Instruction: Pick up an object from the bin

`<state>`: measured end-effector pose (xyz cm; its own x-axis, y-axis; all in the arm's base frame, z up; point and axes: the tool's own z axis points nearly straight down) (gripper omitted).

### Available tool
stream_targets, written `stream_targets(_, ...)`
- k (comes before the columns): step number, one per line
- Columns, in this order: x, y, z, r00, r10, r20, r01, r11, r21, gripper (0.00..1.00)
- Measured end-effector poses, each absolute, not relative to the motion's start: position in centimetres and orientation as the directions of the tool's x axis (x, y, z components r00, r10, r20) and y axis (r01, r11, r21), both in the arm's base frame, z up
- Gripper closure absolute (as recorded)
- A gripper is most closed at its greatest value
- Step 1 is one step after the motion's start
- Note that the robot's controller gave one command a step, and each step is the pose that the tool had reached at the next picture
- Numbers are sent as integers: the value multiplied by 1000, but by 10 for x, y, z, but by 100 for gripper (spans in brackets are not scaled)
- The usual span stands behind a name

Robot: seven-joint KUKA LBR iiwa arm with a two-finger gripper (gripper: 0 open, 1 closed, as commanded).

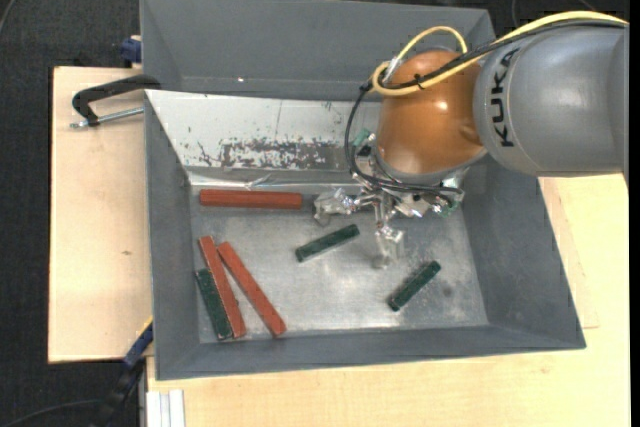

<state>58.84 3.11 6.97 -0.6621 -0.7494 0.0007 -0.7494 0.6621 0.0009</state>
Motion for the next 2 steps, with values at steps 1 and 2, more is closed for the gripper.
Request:
stream_targets(1,589,33,71,-661,-751,-3,-751,661,1,100)
stream_targets(2,567,55,265,-640,-768,-12,-768,640,-10,100)
